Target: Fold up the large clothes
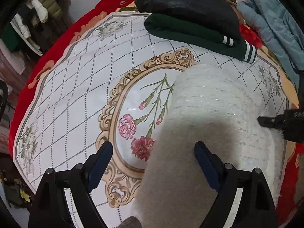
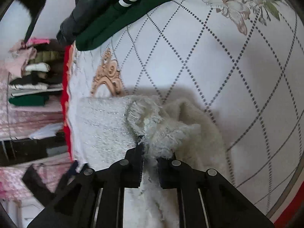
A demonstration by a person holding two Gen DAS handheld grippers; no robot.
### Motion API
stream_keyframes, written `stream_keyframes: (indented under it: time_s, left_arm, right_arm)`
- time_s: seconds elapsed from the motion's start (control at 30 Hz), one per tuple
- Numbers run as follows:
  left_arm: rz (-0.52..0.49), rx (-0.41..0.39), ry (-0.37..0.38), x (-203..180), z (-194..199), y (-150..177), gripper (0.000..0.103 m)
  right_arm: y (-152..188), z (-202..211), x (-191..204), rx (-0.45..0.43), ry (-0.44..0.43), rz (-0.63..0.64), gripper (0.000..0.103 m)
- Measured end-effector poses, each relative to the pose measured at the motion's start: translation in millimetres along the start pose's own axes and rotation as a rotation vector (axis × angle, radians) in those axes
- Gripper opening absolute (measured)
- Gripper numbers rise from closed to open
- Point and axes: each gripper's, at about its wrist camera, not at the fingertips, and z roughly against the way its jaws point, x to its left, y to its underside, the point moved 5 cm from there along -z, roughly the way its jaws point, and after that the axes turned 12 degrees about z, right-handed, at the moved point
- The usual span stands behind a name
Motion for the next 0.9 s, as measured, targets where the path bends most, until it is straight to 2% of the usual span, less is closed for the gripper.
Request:
stream_keyframes:
  time_s: [0.07, 0.1, 0.13, 0.17, 0.2, 0.27, 0.33, 0.47, 0.53, 0.57, 0.63, 0.7, 0.77, 0.9]
  left_arm:
    - [0.035, 0.033, 0.023, 8, 2, -2, 0.087]
    - [0.046, 0.048, 0.035, 12, 1, -3, 0.087]
    - [0.054, 0.066, 0.052, 15, 0, -4, 0.087]
    - [0.059, 0.085, 0.079, 17, -1, -8, 0.087]
    - [0.061, 0.096, 0.112, 17, -2, -11, 0.087]
    - [0.045, 0.121, 0.184, 12, -7, -15, 0.087]
    - [0.024, 0.163, 0.264, 3, -17, -16, 0.087]
    - [0.000, 0.285, 0.446, -21, -44, -9, 0.089]
    - [-0.013, 0.281, 0.465, -27, -49, -9, 0.090]
    - [-0.028, 0.281, 0.481, -30, -51, -10, 0.090]
    - [-0.047, 0.287, 0.498, -35, -50, -13, 0.090]
    - [-0.068, 0.294, 0.514, -40, -50, -17, 0.090]
    - [-0.090, 0.308, 0.526, -40, -53, -22, 0.090]
    - [-0.090, 0.400, 0.632, -28, -63, -28, 0.090]
  right_arm:
    - [1, -4, 1, 0.028, 0.028, 0.016, 0.014]
    - [-2, 0, 4, 0.029, 0.004, 0.000, 0.015]
    - [-3, 2, 6, 0.027, -0.026, -0.012, 0.028]
    - [-4, 13, 8, 0.020, -0.075, -0.026, 0.048]
    - [-1, 23, 0, 0.010, -0.096, -0.028, 0.077]
    - [7, 47, -7, -0.050, -0.129, -0.021, 0.103]
    - [24, 58, -20, -0.057, -0.138, -0.027, 0.103]
    - [73, 21, -62, 0.066, -0.160, -0.153, 0.103]
    - [90, -1, -69, 0.114, -0.193, -0.194, 0.103]
    - [97, -10, -69, 0.118, -0.237, -0.221, 0.103]
    - [103, -18, -63, 0.086, -0.304, -0.258, 0.103]
    - [102, -24, -51, 0.059, -0.309, -0.263, 0.102]
    - [100, -29, -41, 0.048, -0.306, -0.269, 0.096]
    - [100, -30, -33, 0.040, -0.287, -0.284, 0.096]
